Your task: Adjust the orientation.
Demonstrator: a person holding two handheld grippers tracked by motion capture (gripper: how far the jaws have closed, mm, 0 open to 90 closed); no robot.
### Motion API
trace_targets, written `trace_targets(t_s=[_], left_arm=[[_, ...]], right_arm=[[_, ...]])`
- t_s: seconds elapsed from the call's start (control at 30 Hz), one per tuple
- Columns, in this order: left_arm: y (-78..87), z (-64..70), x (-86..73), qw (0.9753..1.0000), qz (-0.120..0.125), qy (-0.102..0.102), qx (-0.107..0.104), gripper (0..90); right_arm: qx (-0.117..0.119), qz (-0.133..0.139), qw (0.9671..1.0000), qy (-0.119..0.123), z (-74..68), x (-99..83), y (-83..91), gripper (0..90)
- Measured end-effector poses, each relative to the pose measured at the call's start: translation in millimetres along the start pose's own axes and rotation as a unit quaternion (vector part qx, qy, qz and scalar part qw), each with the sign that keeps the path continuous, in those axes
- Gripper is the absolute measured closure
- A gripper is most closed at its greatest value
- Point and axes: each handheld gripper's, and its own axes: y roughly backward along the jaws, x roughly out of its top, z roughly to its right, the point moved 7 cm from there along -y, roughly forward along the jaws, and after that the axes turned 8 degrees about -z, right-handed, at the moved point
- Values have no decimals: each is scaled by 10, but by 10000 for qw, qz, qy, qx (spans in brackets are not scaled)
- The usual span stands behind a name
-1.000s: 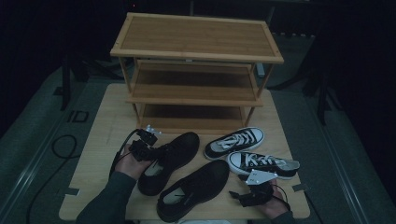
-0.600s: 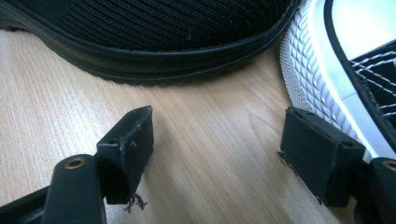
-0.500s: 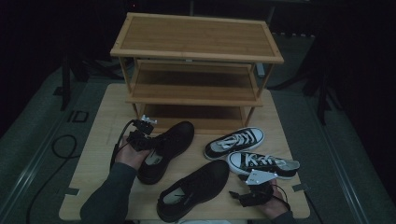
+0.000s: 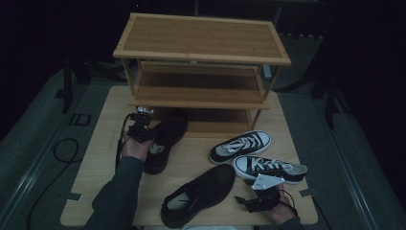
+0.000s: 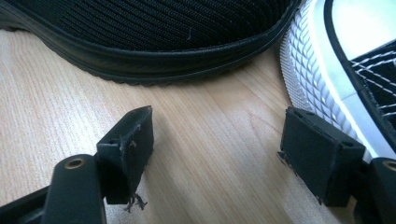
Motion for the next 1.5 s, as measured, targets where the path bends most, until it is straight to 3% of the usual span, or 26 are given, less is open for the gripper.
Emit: trace_targets(t_s=[0.03, 0.13, 0.17, 0.2, 0.27, 0.3, 0.33, 0.43, 0.53, 0.63, 0.93, 1.03, 1.07, 1.1, 1.13, 1.27, 1.5], left_arm=[[0, 0, 0, 10000, 0, 0, 0, 874], [-27, -72, 61, 9991, 222, 323, 134, 874], [-27, -72, 61, 9991, 222, 323, 134, 874], [-42, -92, 82, 9984, 291, 402, 286, 874], [-59, -103, 99, 9972, 375, 521, 375, 873], [-59, -103, 99, 9972, 375, 521, 375, 873], [-76, -104, 117, 9956, 491, 702, 369, 873], [-99, -85, 132, 9951, 551, 733, 373, 873], [-145, -79, 145, 9925, 657, 910, 488, 872], [-184, -89, 159, 9909, 725, 1046, 437, 864], [-222, -80, 202, 9926, 769, 897, 295, 845], [-217, -73, 204, 9931, 784, 832, 245, 751], [-209, -42, 186, 9948, 726, 689, 201, 698], [-209, -42, 186, 9948, 726, 689, 201, 672], [-182, -13, 175, 9957, 722, 562, 155, 638], [-97, 24, 145, 9968, 673, 402, 130, 571], [93, 64, 82, 9975, 680, 145, 90, 556]], right_arm=[[0, 0, 10000, 0, 0, 0, 0, 253], [1, 1, 10000, 0, 0, 0, 0, 253], [1, 1, 10000, 0, 0, 0, 0, 253], [1, 0, 10000, 0, 0, 0, 0, 253], [1, 0, 10000, 0, 0, 0, 0, 253], [1, 0, 10000, 0, 0, 0, 0, 253], [1, -1, 10000, -1, 0, 0, 0, 253], [1, 0, 10000, -1, 0, 0, 0, 253], [1, -1, 10000, 0, 0, 0, 0, 253], [1, -1, 10000, -1, 0, 0, 0, 253], [3, -3, 10000, 5, -1, 0, -1, 251], [4, -2, 10000, 5, -1, 0, -1, 250], [3, -2, 10000, 5, -1, 0, -1, 251], [3, -2, 10000, 5, -1, 0, -1, 251], [3, -3, 10000, 5, -1, 0, -1, 251], [3, -3, 10000, 6, -1, 0, -1, 250], [3, -2, 10000, 6, -1, 0, -1, 250]])
